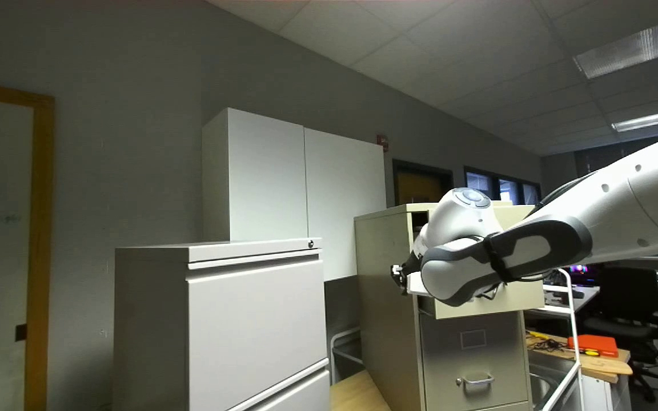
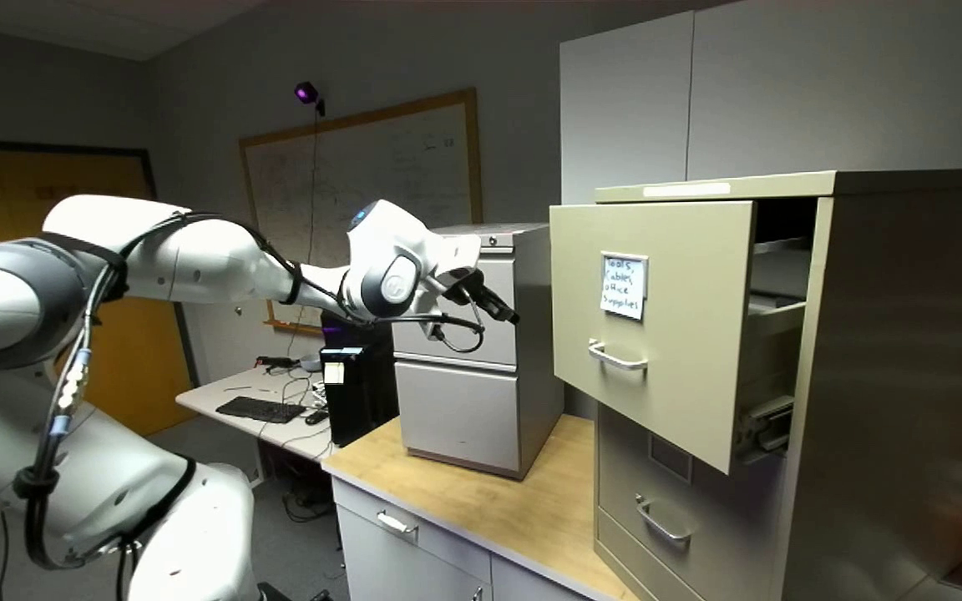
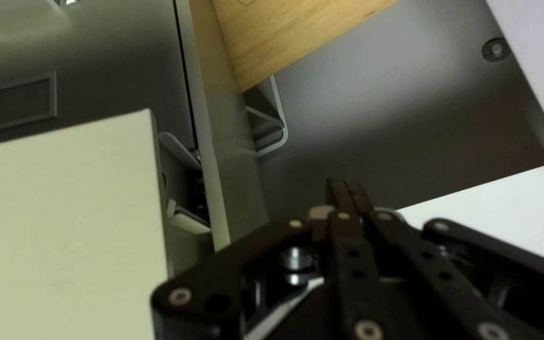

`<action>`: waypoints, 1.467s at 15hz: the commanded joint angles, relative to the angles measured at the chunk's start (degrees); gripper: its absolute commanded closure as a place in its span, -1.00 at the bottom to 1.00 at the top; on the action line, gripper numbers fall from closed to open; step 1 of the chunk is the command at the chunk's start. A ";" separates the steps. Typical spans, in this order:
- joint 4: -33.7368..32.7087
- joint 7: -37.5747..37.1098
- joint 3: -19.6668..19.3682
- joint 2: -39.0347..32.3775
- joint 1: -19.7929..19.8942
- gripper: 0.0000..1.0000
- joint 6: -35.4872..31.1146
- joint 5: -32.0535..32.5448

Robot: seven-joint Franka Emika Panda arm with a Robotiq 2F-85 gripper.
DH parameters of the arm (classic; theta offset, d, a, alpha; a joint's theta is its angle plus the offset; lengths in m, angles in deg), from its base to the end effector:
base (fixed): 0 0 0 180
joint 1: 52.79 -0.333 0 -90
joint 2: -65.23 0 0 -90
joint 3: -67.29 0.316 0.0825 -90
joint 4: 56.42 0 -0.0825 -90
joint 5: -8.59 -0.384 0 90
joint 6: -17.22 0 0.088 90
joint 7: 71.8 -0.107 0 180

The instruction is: Close the open drawer

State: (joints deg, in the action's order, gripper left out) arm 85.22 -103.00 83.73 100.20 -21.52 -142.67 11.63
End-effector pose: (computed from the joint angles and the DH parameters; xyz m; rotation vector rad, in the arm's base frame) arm 0.4161 -0.0835 0.6023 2.5608 -0.9818 1.3600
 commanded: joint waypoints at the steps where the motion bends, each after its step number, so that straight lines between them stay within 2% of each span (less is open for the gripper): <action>1: 5.07 -2.98 -2.29 5.67 -1.96 0.97 2.27 0.14; 7: 11.29 -3.60 -5.56 14.26 -0.70 0.97 2.96 -0.23; 11: 11.88 -2.44 -7.83 16.70 1.68 0.97 1.28 -0.30; 18: 8.18 0.02 -10.60 11.98 5.21 0.97 -5.08 -1.18; 22: 5.05 1.88 -11.00 6.69 4.66 0.97 -8.38 -1.96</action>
State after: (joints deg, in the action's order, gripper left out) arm 94.39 -104.03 73.11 112.00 -16.45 -149.18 11.21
